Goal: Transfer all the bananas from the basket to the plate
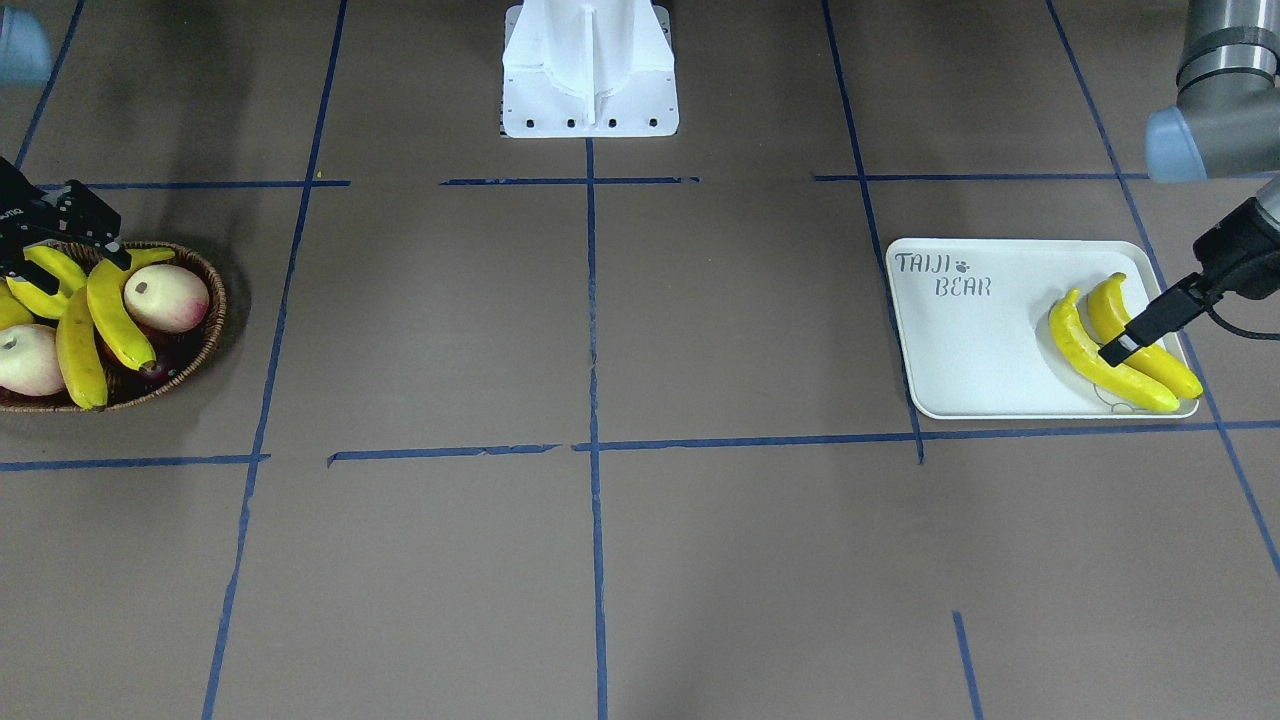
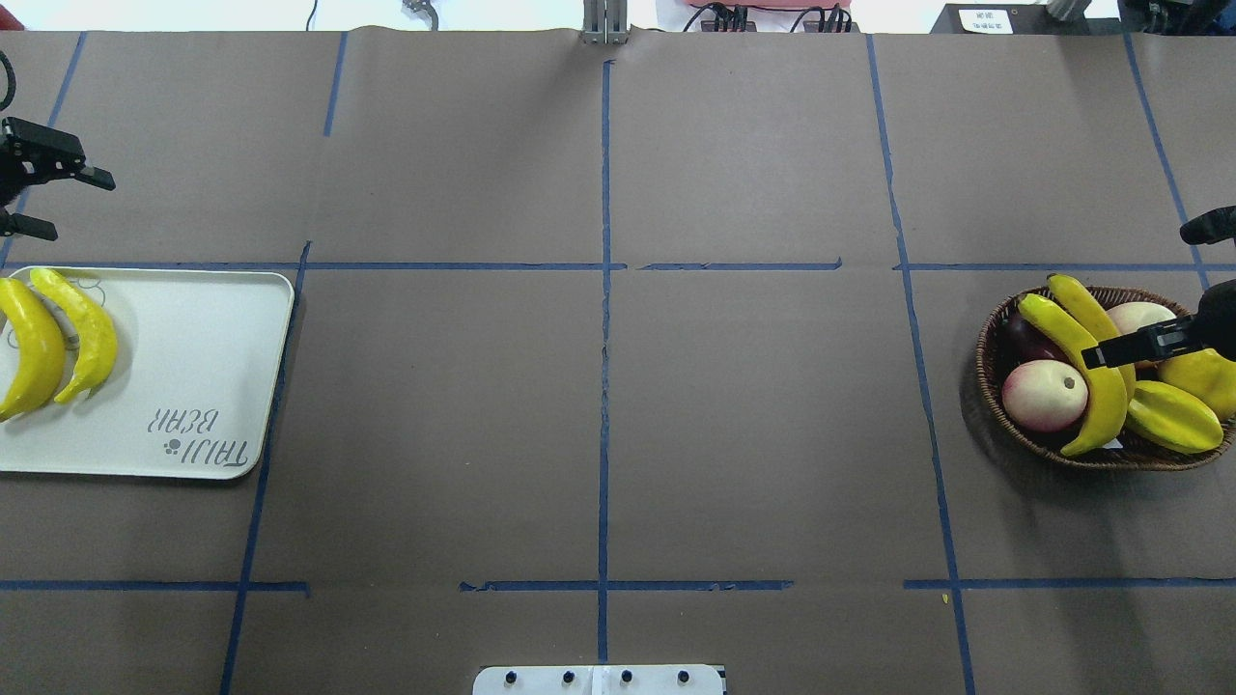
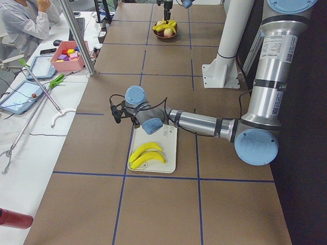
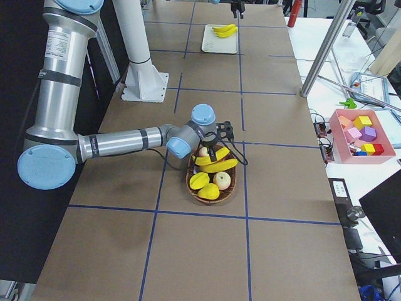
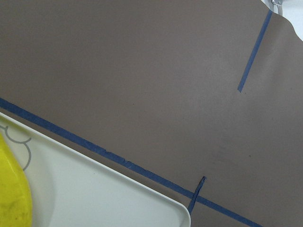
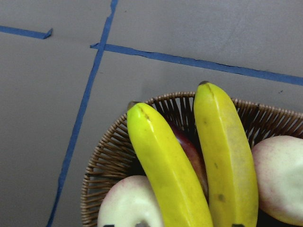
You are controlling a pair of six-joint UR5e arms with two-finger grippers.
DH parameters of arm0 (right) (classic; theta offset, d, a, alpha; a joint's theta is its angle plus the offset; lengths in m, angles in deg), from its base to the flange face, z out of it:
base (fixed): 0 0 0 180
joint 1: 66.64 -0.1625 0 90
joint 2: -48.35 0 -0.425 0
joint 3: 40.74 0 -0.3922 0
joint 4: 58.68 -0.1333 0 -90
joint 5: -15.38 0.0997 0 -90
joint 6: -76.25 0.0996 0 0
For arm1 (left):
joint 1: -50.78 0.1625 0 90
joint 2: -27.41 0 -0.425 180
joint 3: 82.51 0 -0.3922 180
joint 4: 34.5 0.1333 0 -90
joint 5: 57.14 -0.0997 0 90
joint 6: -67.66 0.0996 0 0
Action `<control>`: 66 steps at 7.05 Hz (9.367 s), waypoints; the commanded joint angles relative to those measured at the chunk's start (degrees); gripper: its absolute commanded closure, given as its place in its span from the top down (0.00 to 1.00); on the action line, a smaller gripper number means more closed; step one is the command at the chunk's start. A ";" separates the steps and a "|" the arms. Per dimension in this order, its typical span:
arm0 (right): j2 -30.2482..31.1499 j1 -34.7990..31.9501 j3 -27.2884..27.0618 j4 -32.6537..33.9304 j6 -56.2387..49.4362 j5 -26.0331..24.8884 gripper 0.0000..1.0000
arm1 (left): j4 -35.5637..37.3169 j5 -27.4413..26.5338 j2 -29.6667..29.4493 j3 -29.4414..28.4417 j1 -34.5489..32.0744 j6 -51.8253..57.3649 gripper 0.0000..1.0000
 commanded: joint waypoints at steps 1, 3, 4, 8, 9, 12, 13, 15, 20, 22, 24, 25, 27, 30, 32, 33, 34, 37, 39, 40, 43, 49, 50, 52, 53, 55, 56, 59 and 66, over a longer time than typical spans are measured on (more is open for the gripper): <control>0.56 0.65 0.78 0.16 -0.28 -1.60 0.79 | -0.03 0.00 0.00 0.08 0.02 0.00 1.00; 0.83 3.98 0.78 0.16 -0.37 -5.10 0.78 | -0.03 0.00 0.00 0.08 0.02 0.00 1.00; 1.70 4.78 0.78 0.16 -0.63 -5.90 0.77 | -0.03 0.00 0.00 0.08 0.02 -0.09 1.00; 3.73 5.66 0.52 0.16 -3.98 -8.63 0.76 | -0.03 0.00 0.00 0.08 0.10 -0.09 1.00; 3.65 6.10 0.61 0.16 -3.98 -8.72 0.76 | -0.03 0.00 0.00 0.08 0.10 -0.09 1.00; 3.21 6.54 0.69 0.16 -3.89 -8.81 0.76 | -0.03 0.00 0.00 0.00 0.10 -0.09 1.00; 3.29 7.33 0.78 0.16 -3.89 -10.12 0.75 | -0.03 0.00 0.00 -0.09 0.19 -0.09 1.00; 3.64 8.12 0.78 0.25 -3.98 -10.83 0.74 | -0.03 0.00 0.00 -0.09 0.37 -0.09 1.00; 4.00 8.83 0.87 0.42 -4.06 -11.54 0.37 | -0.03 0.00 0.00 -0.18 0.46 -0.09 1.00; 3.91 8.83 0.70 0.42 -4.15 -11.54 0.22 | -0.03 0.00 0.00 -0.18 0.54 -0.09 1.00; 4.26 8.83 0.78 0.42 -4.15 -11.54 0.35 | -0.03 0.00 -0.09 -0.18 0.81 -0.09 1.00; 4.35 8.83 0.87 0.51 -4.15 -11.62 0.45 | -0.03 0.00 -0.09 -0.18 0.81 -0.09 1.00; 4.35 9.96 1.14 0.86 -4.33 -14.33 0.46 | -0.03 0.00 -0.18 -0.27 0.81 -0.09 1.00; 4.17 10.67 1.40 0.86 -4.33 -16.02 0.51 | -0.03 0.00 -0.18 -0.44 0.89 -0.09 1.00; 3.91 10.76 1.75 0.86 -4.33 -16.02 0.51 | -0.03 -0.09 -0.18 -0.44 1.33 -0.09 1.00; 3.65 10.85 2.19 0.86 -4.33 -16.28 0.39 | -0.03 -0.09 -0.18 -0.44 1.33 -0.09 1.00; 3.56 10.68 2.02 0.86 -4.33 -16.37 0.14 | -0.03 -0.09 -0.18 -0.44 1.33 -0.09 1.00; 3.99 10.15 0.35 0.86 -4.68 -15.49 0.00 | -0.03 -0.09 -0.18 -0.44 1.33 -0.09 1.00; 4.09 9.80 -0.27 0.86 -4.68 -15.14 0.00 | -0.03 -0.09 -0.18 -0.44 1.33 -0.09 1.00; 4.00 8.75 -0.97 0.95 -4.68 -13.84 0.00 | -0.03 -0.09 -0.18 -0.44 1.42 -0.09 1.00; 3.91 4.62 -9.47 12.42 -5.99 -10.13 0.00 | -0.03 -0.09 -0.18 -0.44 1.42 -0.09 1.00; -10.03 2.41 -14.77 29.76 -9.78 -7.16 0.00 | -0.03 -0.09 -0.70 -0.27 1.77 -0.79 1.00; -11.11 2.41 -14.77 30.04 -9.60 -6.19 0.00 | -0.03 -0.09 -1.31 -0.18 1.86 -1.40 1.00; -11.56 2.50 -14.86 30.04 -9.34 -6.00 0.00 | -0.03 -0.09 -1.40 -0.01 1.77 -1.41 1.00; -11.73 2.50 -14.95 30.04 -9.25 -5.48 0.00 | -0.03 -0.09 -1.41 0.43 1.86 -1.49 1.00; -12.53 2.50 -15.03 29.78 -9.25 -3.46 0.00 | -0.03 -0.09 -1.32 0.43 1.86 -1.49 1.00; -13.66 2.33 -15.12 29.60 -9.25 -1.97 0.00 | -0.03 -0.09 -1.40 0.35 1.86 -1.49 1.00; -19.97 2.15 -14.69 29.78 -5.41 -0.20 0.00 | 0.15 0.00 -2.63 0.43 1.95 -2.80 1.00; -40.90 11.54 -4.94 29.34 15.96 -8.36 0.00 | -0.11 0.00 -17.63 0.52 8.70 -33.42 1.00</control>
